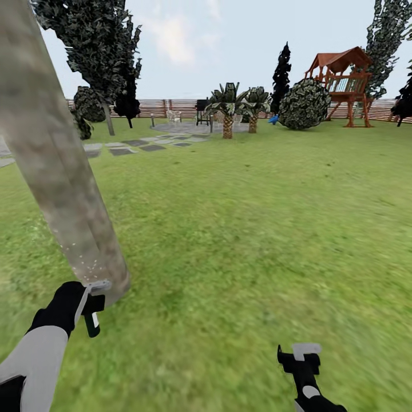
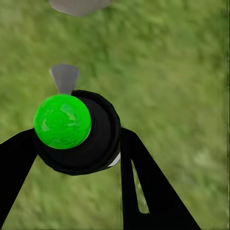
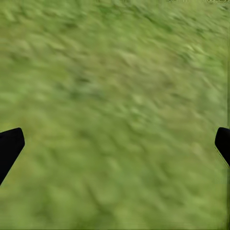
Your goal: In the garden, pick up the pesticide atomizer on the floor and spray pesticide onto both trees until each tree trunk is fully covered.
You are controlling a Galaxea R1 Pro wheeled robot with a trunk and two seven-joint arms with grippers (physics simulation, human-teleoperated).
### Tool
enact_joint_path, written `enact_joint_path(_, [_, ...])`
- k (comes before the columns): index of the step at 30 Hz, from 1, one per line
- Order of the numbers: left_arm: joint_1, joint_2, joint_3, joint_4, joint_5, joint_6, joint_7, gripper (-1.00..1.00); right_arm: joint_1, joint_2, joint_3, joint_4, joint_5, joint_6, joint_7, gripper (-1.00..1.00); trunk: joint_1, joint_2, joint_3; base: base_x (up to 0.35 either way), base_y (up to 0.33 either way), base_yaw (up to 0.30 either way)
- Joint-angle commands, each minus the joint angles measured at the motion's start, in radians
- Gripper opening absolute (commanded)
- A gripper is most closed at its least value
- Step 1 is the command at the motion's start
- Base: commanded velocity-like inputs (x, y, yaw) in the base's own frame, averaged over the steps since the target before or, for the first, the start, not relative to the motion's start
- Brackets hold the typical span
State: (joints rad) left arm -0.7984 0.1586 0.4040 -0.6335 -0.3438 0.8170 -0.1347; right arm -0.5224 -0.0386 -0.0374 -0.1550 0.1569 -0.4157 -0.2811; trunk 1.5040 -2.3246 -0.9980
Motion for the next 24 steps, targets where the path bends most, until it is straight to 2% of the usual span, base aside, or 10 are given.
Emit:
enact_joint_path(1, [-0.001,-0.001,0.004,-0.002,-0.011,0.004,-0.010,-1.00,-0.001,0.000,-0.004,0.001,0.010,-0.002,-0.005,1.00,0.000,0.000,-0.001,0.182,-0.238,0.001])
enact_joint_path(7, [-0.001,-0.001,0.004,-0.002,-0.011,0.004,-0.010,-1.00,-0.001,0.000,-0.004,0.001,0.010,-0.002,-0.004,1.00,0.000,0.000,-0.001,0.182,-0.238,0.073])
enact_joint_path(24, [-0.001,-0.002,0.004,-0.002,-0.008,0.005,-0.009,-1.00,-0.001,0.003,-0.004,0.000,0.010,-0.002,-0.004,1.00,0.000,0.000,-0.001,0.180,-0.238,0.273])
